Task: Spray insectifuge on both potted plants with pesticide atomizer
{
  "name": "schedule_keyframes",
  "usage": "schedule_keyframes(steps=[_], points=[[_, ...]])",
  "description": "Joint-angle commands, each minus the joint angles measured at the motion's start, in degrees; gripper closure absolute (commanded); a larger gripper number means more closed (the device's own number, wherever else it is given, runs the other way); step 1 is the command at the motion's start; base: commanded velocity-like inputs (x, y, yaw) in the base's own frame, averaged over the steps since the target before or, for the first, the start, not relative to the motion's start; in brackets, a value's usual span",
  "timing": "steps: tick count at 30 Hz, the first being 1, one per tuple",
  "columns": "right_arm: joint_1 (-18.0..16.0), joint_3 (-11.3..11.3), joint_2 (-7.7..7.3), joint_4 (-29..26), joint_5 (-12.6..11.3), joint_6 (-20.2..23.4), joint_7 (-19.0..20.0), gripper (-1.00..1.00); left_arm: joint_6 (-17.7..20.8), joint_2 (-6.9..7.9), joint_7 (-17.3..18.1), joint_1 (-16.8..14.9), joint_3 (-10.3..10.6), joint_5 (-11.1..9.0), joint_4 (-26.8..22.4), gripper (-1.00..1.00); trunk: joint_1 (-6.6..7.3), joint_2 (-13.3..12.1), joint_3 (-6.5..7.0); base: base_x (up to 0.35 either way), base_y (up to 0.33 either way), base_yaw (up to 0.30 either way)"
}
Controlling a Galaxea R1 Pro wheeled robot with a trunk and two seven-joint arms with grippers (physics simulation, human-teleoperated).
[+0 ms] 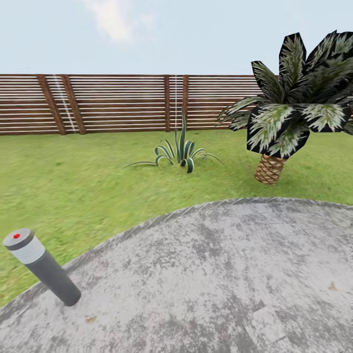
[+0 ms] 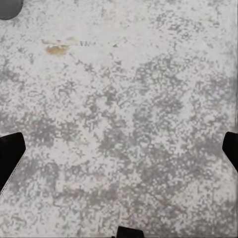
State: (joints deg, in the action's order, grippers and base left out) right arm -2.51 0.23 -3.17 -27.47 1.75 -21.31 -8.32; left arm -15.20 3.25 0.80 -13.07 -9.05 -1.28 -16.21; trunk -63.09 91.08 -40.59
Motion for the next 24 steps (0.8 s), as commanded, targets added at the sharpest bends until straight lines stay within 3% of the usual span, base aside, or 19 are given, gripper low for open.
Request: schedule_keyframes(steps=[1,18,24], points=[[-0.04,0.03,0.0,0.05,0.19,-0.14,-0.22,-1.0,-0.18,0.0,0.08,-0.02,-0.09,-0.13,0.04,-1.0,-0.03,0.02,-0.05,0.301,0.105,-0.267],[-0.04,-0.02,-0.01,-0.03,0.12,-0.14,-0.33,-1.0,-0.18,0.0,0.06,-0.02,-0.09,-0.18,0.04,-1.0,-0.03,0.02,-0.05,0.295,0.116,-0.267],[-0.04,-0.06,-0.01,-0.04,0.1,-0.14,-0.38,-1.0,-0.18,0.0,0.04,-0.02,-0.09,-0.19,0.04,-1.0,-0.03,0.02,-0.05,0.063,0.016,-0.267]])
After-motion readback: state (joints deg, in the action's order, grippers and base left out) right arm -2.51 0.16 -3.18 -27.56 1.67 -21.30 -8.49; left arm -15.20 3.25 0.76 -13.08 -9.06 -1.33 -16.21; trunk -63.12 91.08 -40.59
